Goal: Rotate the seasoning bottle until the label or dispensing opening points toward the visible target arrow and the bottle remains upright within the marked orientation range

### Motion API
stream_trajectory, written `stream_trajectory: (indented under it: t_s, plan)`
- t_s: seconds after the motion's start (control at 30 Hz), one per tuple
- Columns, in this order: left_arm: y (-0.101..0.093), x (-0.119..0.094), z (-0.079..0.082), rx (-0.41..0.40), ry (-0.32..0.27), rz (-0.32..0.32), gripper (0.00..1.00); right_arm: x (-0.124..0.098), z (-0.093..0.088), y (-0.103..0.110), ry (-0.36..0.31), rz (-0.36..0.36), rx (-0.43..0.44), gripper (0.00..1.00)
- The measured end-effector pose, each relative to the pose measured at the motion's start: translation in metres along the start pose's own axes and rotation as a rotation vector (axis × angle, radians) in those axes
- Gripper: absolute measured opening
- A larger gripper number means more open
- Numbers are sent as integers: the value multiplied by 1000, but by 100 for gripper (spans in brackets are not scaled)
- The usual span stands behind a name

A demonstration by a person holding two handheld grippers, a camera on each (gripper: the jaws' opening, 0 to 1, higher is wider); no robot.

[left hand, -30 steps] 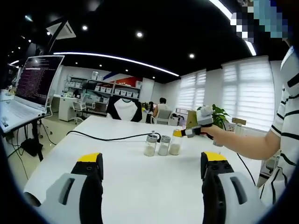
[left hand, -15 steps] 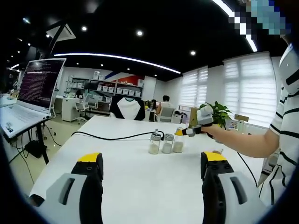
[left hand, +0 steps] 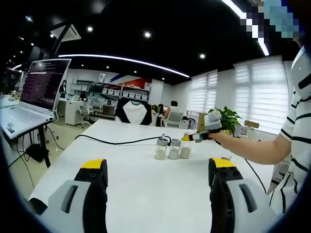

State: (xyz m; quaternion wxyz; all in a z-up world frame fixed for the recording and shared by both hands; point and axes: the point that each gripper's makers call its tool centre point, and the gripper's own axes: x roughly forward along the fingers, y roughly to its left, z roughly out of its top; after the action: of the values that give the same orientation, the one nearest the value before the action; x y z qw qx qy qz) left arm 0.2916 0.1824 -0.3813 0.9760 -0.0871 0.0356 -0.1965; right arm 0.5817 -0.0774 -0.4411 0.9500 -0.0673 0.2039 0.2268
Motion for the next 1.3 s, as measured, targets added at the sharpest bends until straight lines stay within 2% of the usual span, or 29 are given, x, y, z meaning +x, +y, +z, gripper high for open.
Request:
stream_trajectory:
  t_s: [0.2,0.4,0.6,0.8,0.97,1.1,1.3]
  plan:
    - [3,-4,2,2,-7,6,90,-12,10,-2,-15,9,-6,40]
    - [1,-1,-4,-24,-21,-4,89,-42,26,2,-57,25,-26,40]
    - [-13,5,-1,-12,-30,-37,89,-75,29,7,-81,25,-33,40]
    - [-23,12,2,7,-37,-66,89,-101,24,16,-82,37,-50,40]
    - [-29,14,-1,7,-33,-82,89,-117,19,24,-83,48,-47,40]
    - [-32,15,-3,6,-30,-93,89,-127,12,34,-88,45,-80,40]
    - [-37,14,-2,12,-31,-103,89,-136,-5,40,-81,58,-42,40]
